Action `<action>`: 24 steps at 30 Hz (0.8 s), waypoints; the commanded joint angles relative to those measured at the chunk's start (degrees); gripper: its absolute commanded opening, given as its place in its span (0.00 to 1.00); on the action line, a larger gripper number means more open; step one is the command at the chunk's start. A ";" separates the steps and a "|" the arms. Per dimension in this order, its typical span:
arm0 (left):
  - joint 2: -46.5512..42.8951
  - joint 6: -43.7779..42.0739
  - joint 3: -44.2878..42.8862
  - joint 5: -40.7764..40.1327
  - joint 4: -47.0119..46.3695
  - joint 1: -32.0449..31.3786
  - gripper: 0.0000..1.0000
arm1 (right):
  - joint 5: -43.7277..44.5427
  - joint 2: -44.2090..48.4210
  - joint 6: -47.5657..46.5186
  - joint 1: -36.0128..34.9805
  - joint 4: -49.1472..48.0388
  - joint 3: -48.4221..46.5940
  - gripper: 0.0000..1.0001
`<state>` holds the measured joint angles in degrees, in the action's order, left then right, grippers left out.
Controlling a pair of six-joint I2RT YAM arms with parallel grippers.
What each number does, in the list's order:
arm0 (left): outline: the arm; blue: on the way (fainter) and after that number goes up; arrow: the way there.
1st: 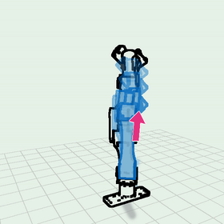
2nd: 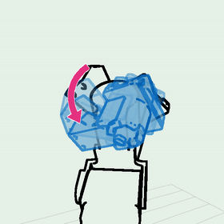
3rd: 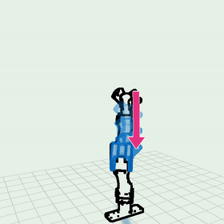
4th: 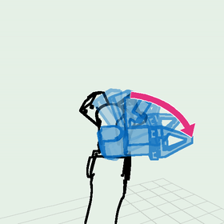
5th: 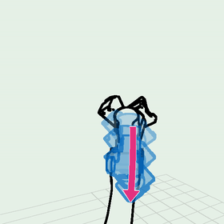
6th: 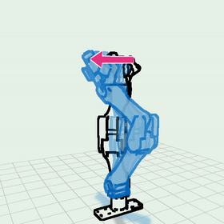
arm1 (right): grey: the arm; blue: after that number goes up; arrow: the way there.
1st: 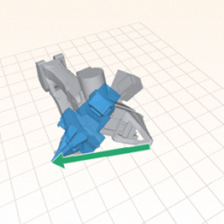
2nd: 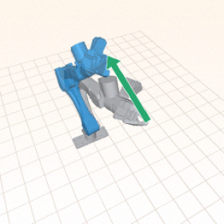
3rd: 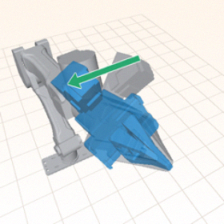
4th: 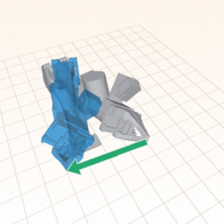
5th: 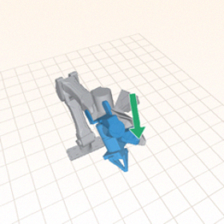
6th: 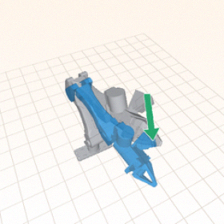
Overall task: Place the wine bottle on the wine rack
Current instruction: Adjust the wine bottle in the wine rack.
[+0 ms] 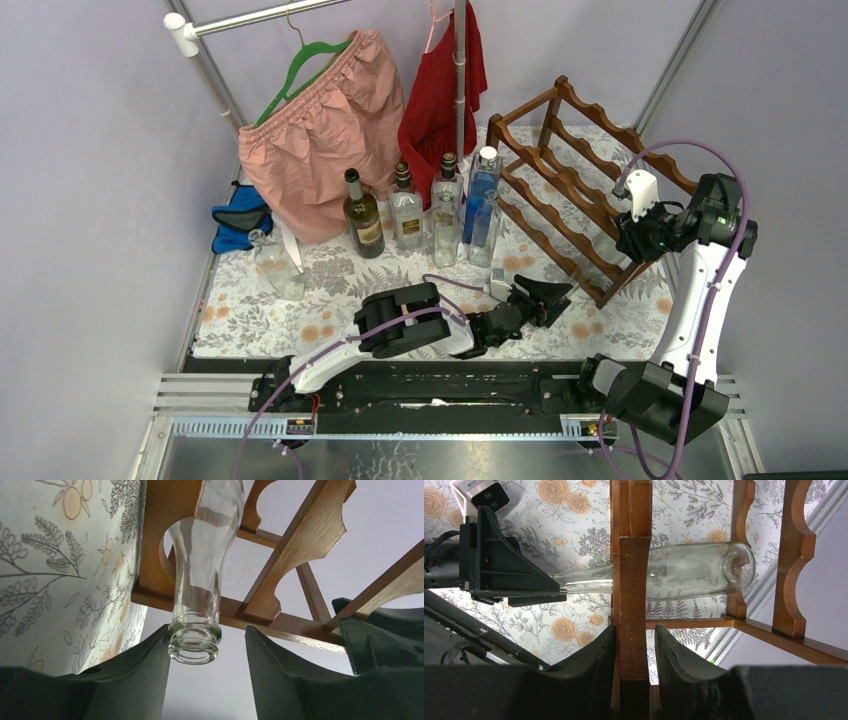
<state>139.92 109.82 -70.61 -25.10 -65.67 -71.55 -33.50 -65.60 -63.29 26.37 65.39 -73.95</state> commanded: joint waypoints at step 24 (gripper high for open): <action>1.73 14.91 2.38 -1.35 24.74 -0.08 0.60 | -2.71 1.85 -1.82 -0.38 8.97 -0.31 0.00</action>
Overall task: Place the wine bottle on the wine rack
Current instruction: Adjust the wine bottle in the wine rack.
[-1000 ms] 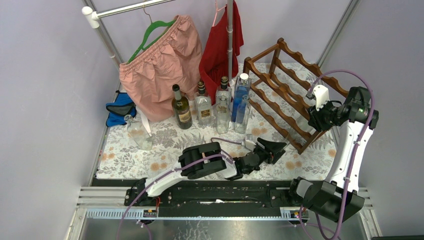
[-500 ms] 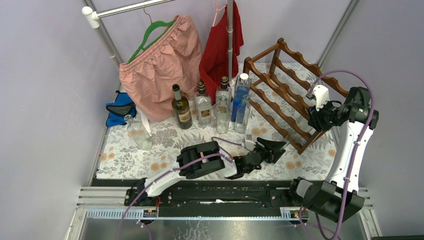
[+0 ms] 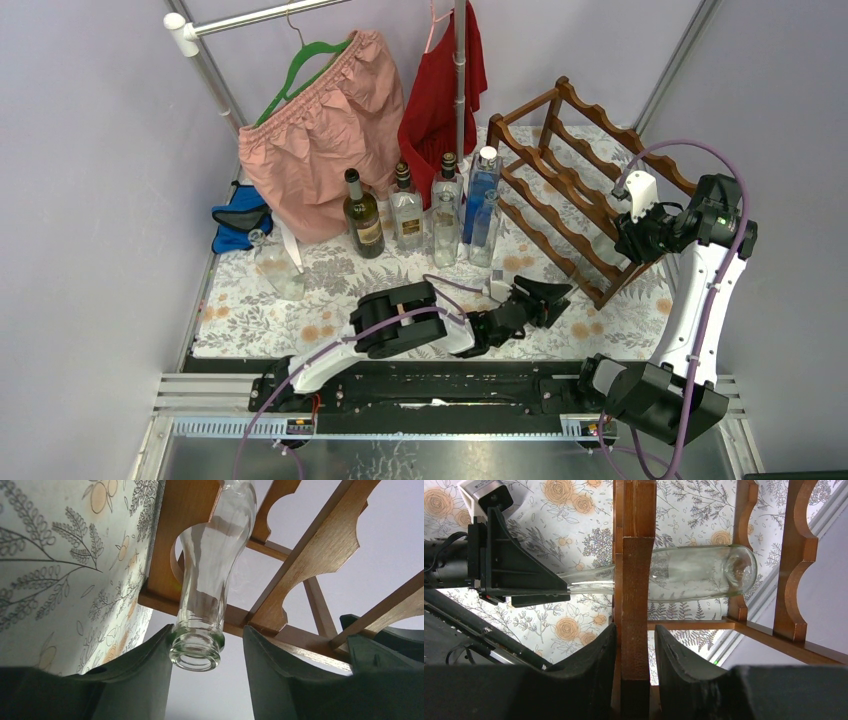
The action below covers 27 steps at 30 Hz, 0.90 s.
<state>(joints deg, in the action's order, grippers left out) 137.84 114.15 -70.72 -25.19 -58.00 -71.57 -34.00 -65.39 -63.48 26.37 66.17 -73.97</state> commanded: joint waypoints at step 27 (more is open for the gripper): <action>0.23 16.30 4.00 0.83 29.78 -0.15 0.50 | -1.70 1.58 -1.99 -0.35 8.36 -0.38 0.00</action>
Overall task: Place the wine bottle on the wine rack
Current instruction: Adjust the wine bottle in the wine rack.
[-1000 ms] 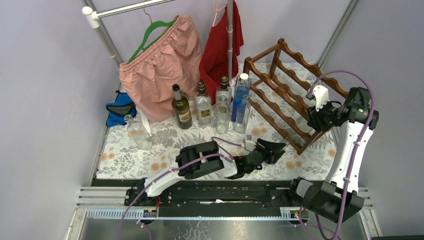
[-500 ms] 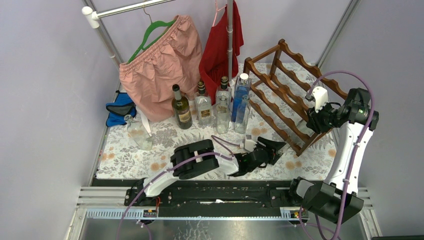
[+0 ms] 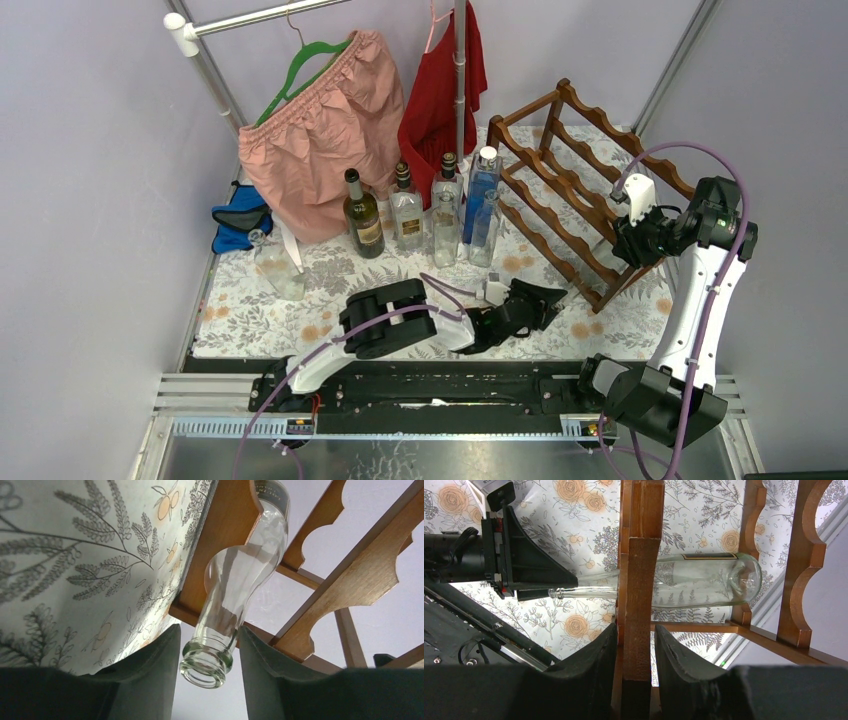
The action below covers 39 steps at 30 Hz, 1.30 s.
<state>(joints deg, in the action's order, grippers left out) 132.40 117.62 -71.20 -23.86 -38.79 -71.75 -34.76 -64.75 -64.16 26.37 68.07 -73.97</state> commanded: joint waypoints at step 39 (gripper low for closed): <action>18.74 -2.93 3.72 -7.86 -43.65 -0.33 0.00 | 0.10 0.85 -1.06 -0.35 5.04 1.59 0.00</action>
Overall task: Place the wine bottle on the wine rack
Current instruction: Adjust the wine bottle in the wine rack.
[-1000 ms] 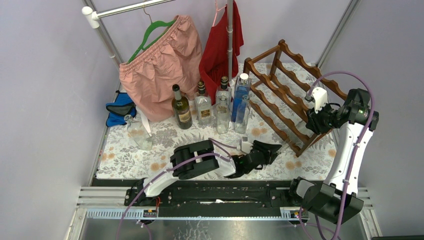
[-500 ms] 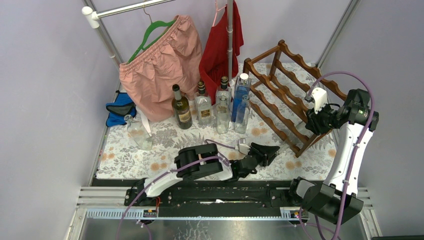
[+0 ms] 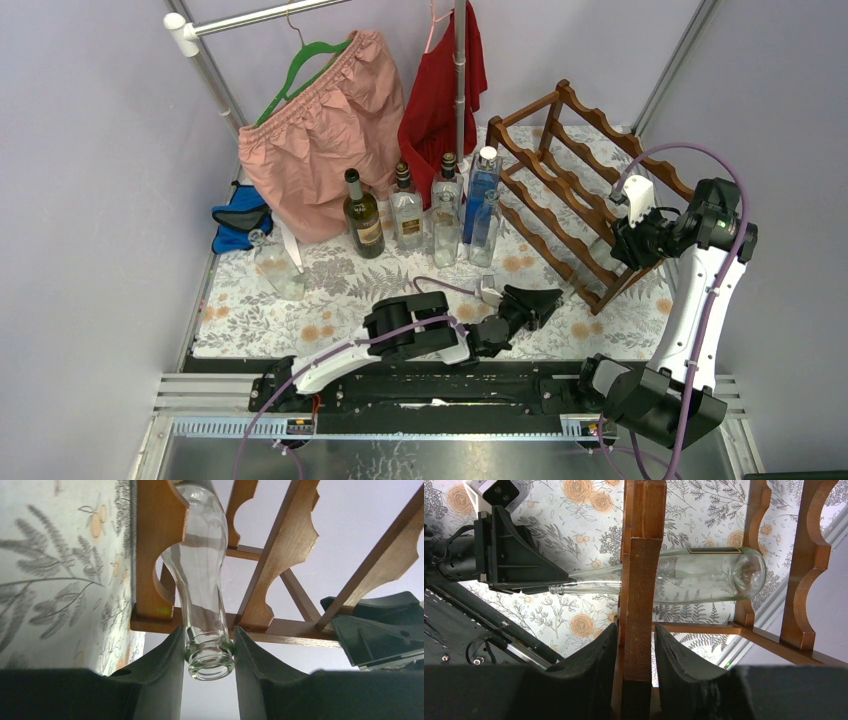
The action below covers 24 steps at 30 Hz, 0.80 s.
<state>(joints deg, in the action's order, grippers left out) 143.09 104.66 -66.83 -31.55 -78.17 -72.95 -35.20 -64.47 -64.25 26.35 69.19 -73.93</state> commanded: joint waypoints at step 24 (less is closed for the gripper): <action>7.15 -0.60 0.18 15.58 -2.53 4.43 0.00 | 0.31 0.48 -1.13 -0.33 4.00 1.33 0.00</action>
<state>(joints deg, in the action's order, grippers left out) 145.43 102.76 -68.88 -23.22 -83.09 -71.48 -35.24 -64.20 -64.23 26.35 68.84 -73.63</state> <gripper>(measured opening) 0.424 0.384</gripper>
